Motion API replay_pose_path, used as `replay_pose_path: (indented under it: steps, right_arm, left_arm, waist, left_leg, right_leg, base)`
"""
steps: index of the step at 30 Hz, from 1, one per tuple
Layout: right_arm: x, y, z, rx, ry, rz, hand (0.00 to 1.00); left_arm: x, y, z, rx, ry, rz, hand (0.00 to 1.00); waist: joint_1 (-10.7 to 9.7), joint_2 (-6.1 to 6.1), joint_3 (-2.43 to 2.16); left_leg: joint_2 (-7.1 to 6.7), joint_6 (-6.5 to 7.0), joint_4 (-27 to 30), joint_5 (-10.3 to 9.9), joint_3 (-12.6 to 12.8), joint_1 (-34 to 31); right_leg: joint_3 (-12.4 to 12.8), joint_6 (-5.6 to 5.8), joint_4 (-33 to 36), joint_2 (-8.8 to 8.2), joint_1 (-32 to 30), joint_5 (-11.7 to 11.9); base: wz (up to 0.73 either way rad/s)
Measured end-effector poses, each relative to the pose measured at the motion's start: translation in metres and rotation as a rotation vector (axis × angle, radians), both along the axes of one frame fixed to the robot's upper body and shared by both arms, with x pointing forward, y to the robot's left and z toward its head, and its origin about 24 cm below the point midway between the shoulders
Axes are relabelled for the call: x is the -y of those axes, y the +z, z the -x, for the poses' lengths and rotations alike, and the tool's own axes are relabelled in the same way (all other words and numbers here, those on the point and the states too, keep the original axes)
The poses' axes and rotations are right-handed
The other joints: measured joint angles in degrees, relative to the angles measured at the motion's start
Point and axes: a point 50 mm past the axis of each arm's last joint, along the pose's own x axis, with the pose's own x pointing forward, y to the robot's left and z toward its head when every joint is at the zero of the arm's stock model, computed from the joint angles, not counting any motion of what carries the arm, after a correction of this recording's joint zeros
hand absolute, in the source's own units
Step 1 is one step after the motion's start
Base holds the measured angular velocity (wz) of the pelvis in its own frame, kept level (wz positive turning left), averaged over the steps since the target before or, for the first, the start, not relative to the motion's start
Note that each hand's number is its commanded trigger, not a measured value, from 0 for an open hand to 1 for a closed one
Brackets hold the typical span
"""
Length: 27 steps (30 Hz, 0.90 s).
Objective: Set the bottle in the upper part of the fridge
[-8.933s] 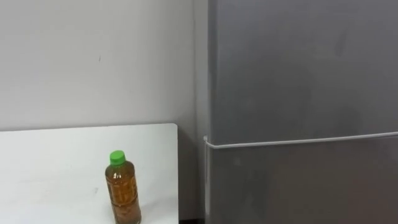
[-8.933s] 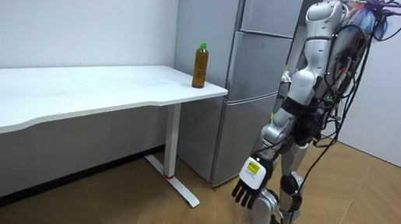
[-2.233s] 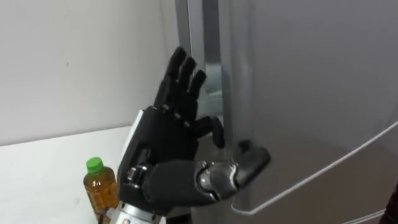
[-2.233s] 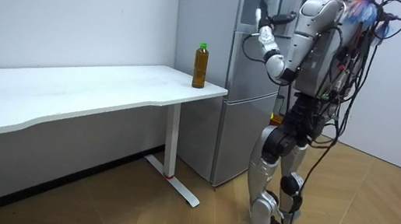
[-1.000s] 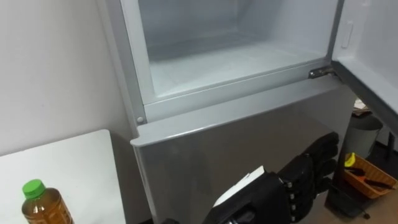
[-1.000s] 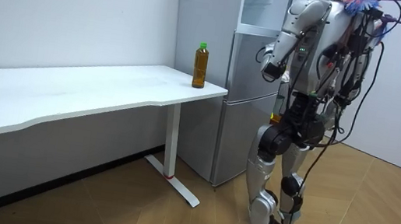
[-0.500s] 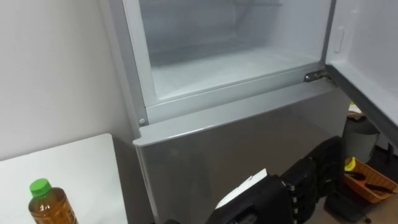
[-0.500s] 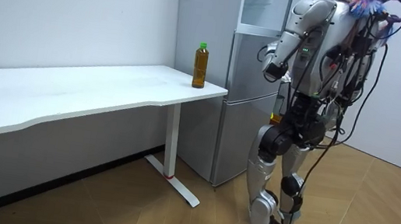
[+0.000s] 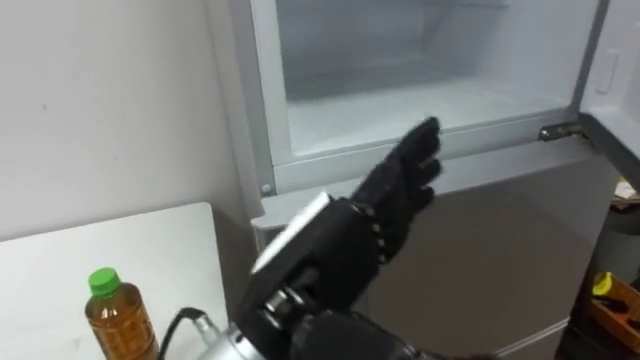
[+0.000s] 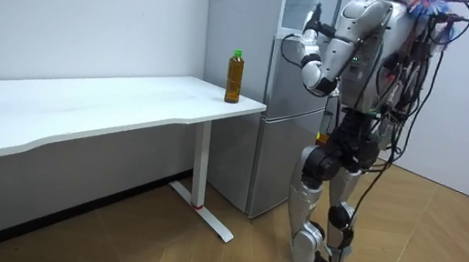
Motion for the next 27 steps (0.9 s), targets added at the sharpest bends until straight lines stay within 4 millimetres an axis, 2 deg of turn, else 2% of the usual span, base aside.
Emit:
replay_pose_path:
  steps: [3, 4, 5, 8, 9, 11, 15, 18, 23, 27]
  right_arm:
    - [0.001, 0.000, 0.006, -0.001, 0.001, 0.015, 0.00]
    - [0.002, 0.000, 0.012, -0.015, -0.001, 0.022, 0.00]
    - [0.002, 0.000, 0.012, -0.011, -0.002, 0.026, 0.00]
    - [0.001, -0.001, 0.019, -0.017, -0.021, 0.025, 0.00]
    - [0.001, -0.001, 0.021, -0.015, -0.038, 0.024, 0.00]
    - [0.002, -0.001, 0.024, -0.015, -0.053, 0.026, 0.00]
    - [0.004, 0.000, 0.032, -0.009, -0.093, 0.027, 0.00]
    - [0.006, 0.001, 0.039, -0.007, -0.113, 0.036, 0.00]
    - [0.007, 0.001, 0.045, -0.008, -0.122, 0.024, 0.00]
    - [0.007, 0.002, 0.045, -0.003, -0.103, 0.028, 0.00]
  left_arm:
    - [-0.020, 0.012, 0.004, 0.058, 0.122, 0.043, 0.00]
    - [-0.030, 0.016, 0.006, 0.090, 0.187, 0.058, 0.00]
    - [-0.041, 0.019, 0.007, 0.114, 0.257, 0.070, 0.00]
    - [-0.061, 0.021, 0.013, 0.140, 0.382, 0.095, 0.00]
    - [-0.070, 0.019, 0.016, 0.147, 0.454, 0.087, 0.00]
    - [-0.082, 0.017, 0.019, 0.142, 0.546, 0.094, 0.00]
    - [-0.111, 0.017, 0.031, 0.167, 0.773, 0.154, 0.00]
    - [-0.130, 0.006, 0.039, 0.144, 0.921, 0.175, 0.00]
    - [-0.160, -0.021, 0.052, 0.006, 1.137, 0.191, 0.00]
    - [-0.176, -0.058, 0.056, -0.179, 1.263, 0.184, 0.00]
  waist:
    - [2.43, 0.07, -0.17]
    - [2.85, -0.24, -0.03]
    - [3.86, -0.17, -0.22]
    - [4.18, -0.27, -0.25]
    - [4.85, -0.24, -0.27]
    - [5.48, 0.07, -0.52]
    - [6.70, 0.25, -0.39]
    - [7.23, 0.63, -0.31]
    - [7.40, 0.33, -0.36]
    - [8.20, 0.12, -0.31]
  left_leg:
    - [0.04, 0.00, 0.09, 0.00, -0.32, 0.27]
    - [0.04, 0.00, 0.02, 0.00, -0.32, 0.62]
    - [0.03, -0.01, 0.00, 0.00, -0.35, 0.76]
    - [-0.07, -0.03, 0.00, -0.02, -0.79, 1.10]
    - [-0.13, -0.10, 0.00, -0.07, -1.06, 1.12]
    - [-0.23, -0.13, 0.01, -0.11, -1.94, 1.16]
    - [-0.25, -0.13, 0.00, -0.11, -2.94, 1.75]
    - [-0.39, -0.13, -0.24, -0.11, -3.57, 2.09]
    - [-0.39, -0.24, -0.25, -0.12, -4.21, 1.63]
    - [-0.52, -0.25, -0.13, -0.12, -4.99, 1.43]
  right_leg:
    - [-0.14, -0.02, 0.04, 0.05, 0.34, 0.00]
    - [-0.18, -0.02, 0.06, 0.05, 0.57, 0.00]
    - [-0.22, -0.02, 0.07, 0.04, 0.84, -0.01]
    - [-0.84, 0.00, -0.10, -0.07, 1.74, -0.03]
    - [-1.04, 0.02, -0.15, -0.14, 1.91, -0.07]
    - [-1.61, 0.02, -0.37, -0.23, 1.82, -0.08]
    - [-2.28, -0.01, -0.63, -0.20, 2.83, -0.06]
    - [-3.00, 0.00, -0.66, -0.30, 3.72, -0.27]
    - [-3.74, -0.06, -0.85, -0.26, 3.63, -0.59]
    - [-4.55, 0.00, -1.06, -0.40, 3.71, -0.63]
  base:
    - [0.02]
    - [0.04]
    - [0.00]
    - [0.12]
    - [0.15]
    - [0.15]
    - [0.10]
    - [0.10]
    - [0.08]
    - [0.05]
